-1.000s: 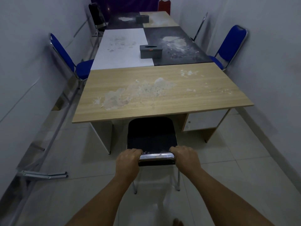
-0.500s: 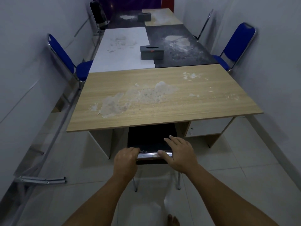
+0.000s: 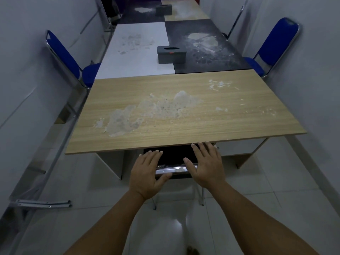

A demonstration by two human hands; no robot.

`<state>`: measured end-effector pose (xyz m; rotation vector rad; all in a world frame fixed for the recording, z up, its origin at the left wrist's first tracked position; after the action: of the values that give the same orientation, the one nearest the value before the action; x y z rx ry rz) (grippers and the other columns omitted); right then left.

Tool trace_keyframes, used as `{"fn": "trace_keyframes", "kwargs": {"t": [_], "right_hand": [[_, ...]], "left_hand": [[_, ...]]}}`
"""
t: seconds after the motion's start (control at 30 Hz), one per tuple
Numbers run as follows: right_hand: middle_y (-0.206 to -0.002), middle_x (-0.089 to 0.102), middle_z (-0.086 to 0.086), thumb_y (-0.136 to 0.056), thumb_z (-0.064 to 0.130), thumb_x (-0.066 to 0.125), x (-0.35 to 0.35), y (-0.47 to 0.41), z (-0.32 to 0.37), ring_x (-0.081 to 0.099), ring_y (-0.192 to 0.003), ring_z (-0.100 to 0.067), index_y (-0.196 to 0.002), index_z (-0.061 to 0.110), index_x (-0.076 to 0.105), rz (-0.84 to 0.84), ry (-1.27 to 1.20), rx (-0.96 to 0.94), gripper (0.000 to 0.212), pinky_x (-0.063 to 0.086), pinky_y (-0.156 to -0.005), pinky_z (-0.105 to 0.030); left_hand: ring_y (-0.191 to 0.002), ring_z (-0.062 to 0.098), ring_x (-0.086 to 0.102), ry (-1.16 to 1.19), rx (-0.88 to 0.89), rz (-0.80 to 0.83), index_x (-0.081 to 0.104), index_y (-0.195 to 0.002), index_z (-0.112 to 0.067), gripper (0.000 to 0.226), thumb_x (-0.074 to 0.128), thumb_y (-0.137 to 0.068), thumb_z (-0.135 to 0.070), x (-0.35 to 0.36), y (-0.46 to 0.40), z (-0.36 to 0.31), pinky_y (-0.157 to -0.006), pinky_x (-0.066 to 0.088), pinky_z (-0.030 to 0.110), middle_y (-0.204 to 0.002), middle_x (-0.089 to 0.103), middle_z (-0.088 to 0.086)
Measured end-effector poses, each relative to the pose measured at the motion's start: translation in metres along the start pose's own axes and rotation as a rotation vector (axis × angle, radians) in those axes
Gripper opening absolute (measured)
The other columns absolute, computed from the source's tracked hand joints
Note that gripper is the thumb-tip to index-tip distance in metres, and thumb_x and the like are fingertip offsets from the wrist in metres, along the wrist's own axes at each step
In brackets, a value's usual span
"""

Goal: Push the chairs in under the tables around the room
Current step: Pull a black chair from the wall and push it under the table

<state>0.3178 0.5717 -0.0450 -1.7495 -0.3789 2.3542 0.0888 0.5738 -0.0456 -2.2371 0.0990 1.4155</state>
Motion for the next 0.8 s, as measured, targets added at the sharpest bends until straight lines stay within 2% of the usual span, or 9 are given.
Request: {"fn": "trace_keyframes", "kwargs": {"t": [0.1, 0.3, 0.43, 0.53, 0.67, 0.8], "right_hand": [[-0.14, 0.054, -0.011, -0.094, 0.064, 0.034, 0.004, -0.013, -0.005, 0.034, -0.139, -0.032, -0.136, 0.016, 0.055, 0.018, 0.005, -0.002, 0.067, 0.021, -0.114, -0.05], [-0.138, 0.056, -0.013, -0.094, 0.062, 0.037, 0.012, -0.037, -0.01, 0.035, -0.139, -0.033, -0.134, 0.015, 0.057, -0.005, -0.025, -0.012, 0.066, 0.024, -0.113, -0.051], [-0.132, 0.061, -0.011, -0.094, 0.059, 0.04, 0.019, -0.045, -0.002, 0.04, -0.136, -0.033, -0.13, 0.014, 0.061, -0.044, -0.042, -0.034, 0.062, 0.029, -0.11, -0.051], [-0.13, 0.063, -0.01, -0.094, 0.058, 0.04, 0.023, -0.05, 0.003, 0.042, -0.134, -0.033, -0.129, 0.014, 0.062, -0.045, -0.042, -0.053, 0.06, 0.031, -0.108, -0.05], [-0.13, 0.062, -0.01, -0.093, 0.056, 0.04, 0.026, -0.06, 0.001, 0.042, -0.134, -0.033, -0.129, 0.014, 0.061, -0.024, -0.025, -0.066, 0.06, 0.03, -0.108, -0.052], [-0.132, 0.061, -0.012, -0.092, 0.056, 0.041, 0.025, -0.068, -0.013, 0.04, -0.135, -0.033, -0.131, 0.013, 0.06, -0.016, -0.02, -0.076, 0.061, 0.028, -0.109, -0.052]], "left_hand": [[-0.131, 0.024, 0.046, 0.045, -0.105, -0.057, 0.052, -0.138, -0.014, 0.065, 0.03, -0.097, -0.06, 0.006, -0.013, 0.002, -0.112, 0.033, 0.047, -0.139, 0.055, 0.004], [-0.13, 0.028, 0.048, 0.002, -0.127, -0.061, 0.055, -0.135, -0.012, 0.056, 0.037, -0.097, -0.049, 0.018, -0.038, 0.015, -0.111, 0.034, 0.045, -0.136, 0.057, 0.008], [-0.127, 0.032, 0.049, -0.025, -0.133, -0.038, 0.058, -0.131, -0.009, 0.055, 0.037, -0.096, -0.047, 0.015, -0.049, 0.029, -0.106, 0.038, 0.049, -0.135, 0.057, 0.011], [-0.126, 0.031, 0.051, -0.029, -0.169, -0.036, 0.059, -0.13, -0.009, 0.055, 0.039, -0.094, -0.046, 0.012, -0.051, 0.036, -0.104, 0.041, 0.048, -0.135, 0.057, 0.011], [-0.124, 0.027, 0.053, -0.003, -0.227, -0.037, 0.058, -0.132, -0.011, 0.056, 0.039, -0.094, -0.047, 0.013, -0.054, 0.033, -0.101, 0.045, 0.045, -0.136, 0.057, 0.01], [-0.124, 0.027, 0.052, 0.005, -0.187, -0.047, 0.059, -0.13, -0.01, 0.052, 0.041, -0.094, -0.044, 0.02, -0.061, 0.026, -0.103, 0.043, 0.048, -0.135, 0.057, 0.01]]}}
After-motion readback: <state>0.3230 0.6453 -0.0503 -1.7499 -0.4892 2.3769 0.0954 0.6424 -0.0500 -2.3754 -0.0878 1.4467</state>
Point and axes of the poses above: each hand's wrist, its own y-axis away from the middle knuckle, its own x-axis out of the palm, z = x × y, the point moved 2 cm from there along -y, towards the middle knuckle
